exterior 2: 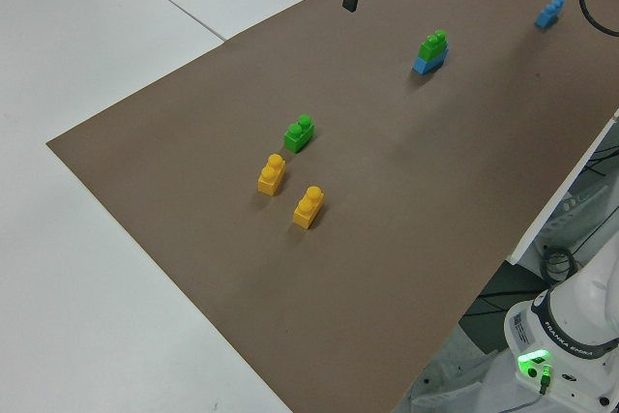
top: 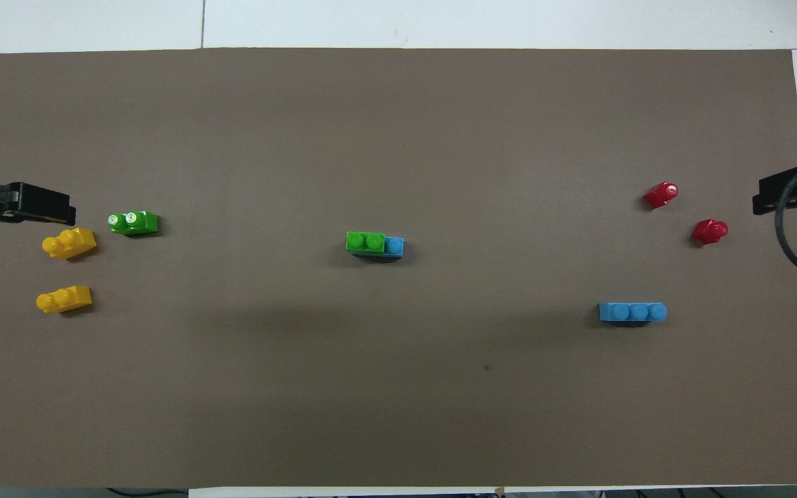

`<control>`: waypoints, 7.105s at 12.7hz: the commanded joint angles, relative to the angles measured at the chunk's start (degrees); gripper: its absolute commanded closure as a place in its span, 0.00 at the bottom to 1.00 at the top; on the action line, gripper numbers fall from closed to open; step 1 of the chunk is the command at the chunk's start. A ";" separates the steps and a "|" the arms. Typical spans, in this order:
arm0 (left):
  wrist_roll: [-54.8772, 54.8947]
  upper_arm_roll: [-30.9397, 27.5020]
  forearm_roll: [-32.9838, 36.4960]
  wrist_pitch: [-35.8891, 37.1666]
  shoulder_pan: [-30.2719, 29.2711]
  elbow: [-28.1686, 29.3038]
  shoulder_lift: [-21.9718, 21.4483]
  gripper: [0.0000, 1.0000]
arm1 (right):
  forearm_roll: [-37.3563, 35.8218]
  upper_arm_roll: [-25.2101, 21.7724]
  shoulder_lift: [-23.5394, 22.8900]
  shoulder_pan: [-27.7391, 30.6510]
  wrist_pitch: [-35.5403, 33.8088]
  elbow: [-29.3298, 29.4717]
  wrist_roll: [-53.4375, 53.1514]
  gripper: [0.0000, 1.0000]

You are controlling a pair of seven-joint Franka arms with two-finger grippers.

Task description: Remove green block with left arm and hold with right

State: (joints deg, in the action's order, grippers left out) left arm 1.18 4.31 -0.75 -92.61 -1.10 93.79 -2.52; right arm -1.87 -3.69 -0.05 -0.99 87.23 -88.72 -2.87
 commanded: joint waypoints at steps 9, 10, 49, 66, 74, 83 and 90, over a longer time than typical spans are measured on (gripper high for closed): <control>-6.27 -0.18 0.93 -2.74 0.48 6.23 -3.81 0.00 | 0.20 0.26 2.51 0.55 2.24 -4.36 -1.34 0.00; -8.37 -0.10 0.84 -4.06 0.57 6.41 -3.81 0.00 | 0.20 0.26 2.51 0.55 2.24 -4.36 -1.35 0.00; -92.56 1.22 -14.54 -22.43 17.62 12.92 7.34 0.00 | 41.42 0.52 -11.29 -24.84 46.17 -26.07 -85.02 0.01; -109.20 1.13 -12.87 -27.72 22.10 12.12 10.52 0.00 | 45.99 0.52 -21.83 -32.23 59.27 -24.57 -84.84 0.01; -111.84 1.05 -12.78 -31.14 24.83 15.28 11.57 0.00 | 46.95 1.58 -24.30 -33.29 61.74 -22.47 -84.84 0.01; -114.47 0.96 -12.87 -29.30 24.39 15.29 11.49 0.00 | 47.31 1.58 -27.02 -34.43 64.38 -21.50 -84.84 0.01; -117.46 1.05 -12.87 -32.72 25.70 15.73 13.15 0.00 | 48.27 1.58 -27.11 -34.17 64.47 -21.59 -84.75 0.24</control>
State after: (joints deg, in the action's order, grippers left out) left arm -114.10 5.83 -14.29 -122.81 23.08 108.45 9.97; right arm 44.48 -2.27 -26.31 -35.36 150.61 -111.06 -87.95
